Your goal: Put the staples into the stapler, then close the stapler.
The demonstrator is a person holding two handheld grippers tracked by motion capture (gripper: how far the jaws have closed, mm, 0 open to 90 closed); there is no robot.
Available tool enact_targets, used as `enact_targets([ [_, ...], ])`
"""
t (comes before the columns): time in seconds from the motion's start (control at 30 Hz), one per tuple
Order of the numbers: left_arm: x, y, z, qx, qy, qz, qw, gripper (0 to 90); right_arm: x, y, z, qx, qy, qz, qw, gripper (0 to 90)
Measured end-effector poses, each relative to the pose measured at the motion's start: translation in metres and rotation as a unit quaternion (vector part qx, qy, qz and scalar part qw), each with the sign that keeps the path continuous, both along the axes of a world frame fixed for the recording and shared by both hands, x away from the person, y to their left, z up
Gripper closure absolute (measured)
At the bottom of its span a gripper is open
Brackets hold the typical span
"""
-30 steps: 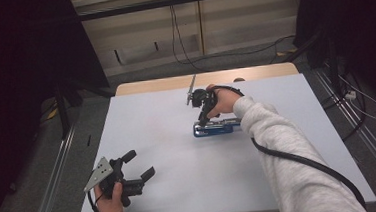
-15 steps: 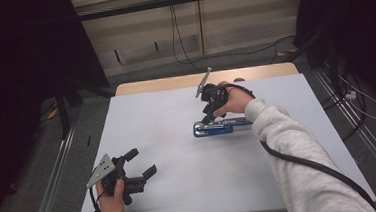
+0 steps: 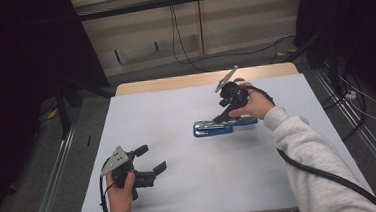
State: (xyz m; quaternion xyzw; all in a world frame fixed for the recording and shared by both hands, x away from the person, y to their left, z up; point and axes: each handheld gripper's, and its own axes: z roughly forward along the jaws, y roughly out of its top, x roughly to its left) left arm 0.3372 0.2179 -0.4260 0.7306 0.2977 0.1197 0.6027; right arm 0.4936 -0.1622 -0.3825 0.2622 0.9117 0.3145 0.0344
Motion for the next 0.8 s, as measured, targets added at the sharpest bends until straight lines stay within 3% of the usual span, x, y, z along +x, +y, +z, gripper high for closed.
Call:
enact_targets([
  [0.07, 0.002, -0.002, 0.0, -0.001, 0.003, 0.0, 1.0, 2.6, -0.003, -0.006, -0.002, 0.013, -0.005, -0.008, 0.9999, 15.0],
  [0.3, 0.008, -0.007, 0.001, 0.004, 0.014, -0.009, 0.9998, 2.5, -0.017, -0.021, -0.005, 0.018, -0.023, -0.038, 0.9989, 11.1],
  [0.33, 0.01, -0.009, 0.002, 0.006, 0.016, -0.01, 0.9998, 2.4, -0.022, -0.027, -0.006, 0.04, -0.02, -0.049, 0.9978, 10.2],
  [0.37, 0.011, -0.011, 0.002, 0.004, 0.018, -0.008, 0.9998, 2.2, -0.025, -0.031, -0.006, 0.047, -0.02, -0.057, 0.9971, 9.8],
  [0.5, 0.018, -0.017, 0.004, 0.012, 0.02, 0.003, 0.9997, 2.0, -0.033, -0.045, -0.004, 0.05, -0.04, -0.089, 0.994, 9.5],
  [0.8, 0.033, -0.037, -0.001, 0.03, 0.03, -0.007, 0.9991, 2.0, -0.054, -0.071, -0.011, 0.078, -0.059, -0.138, 0.9856, 9.6],
])
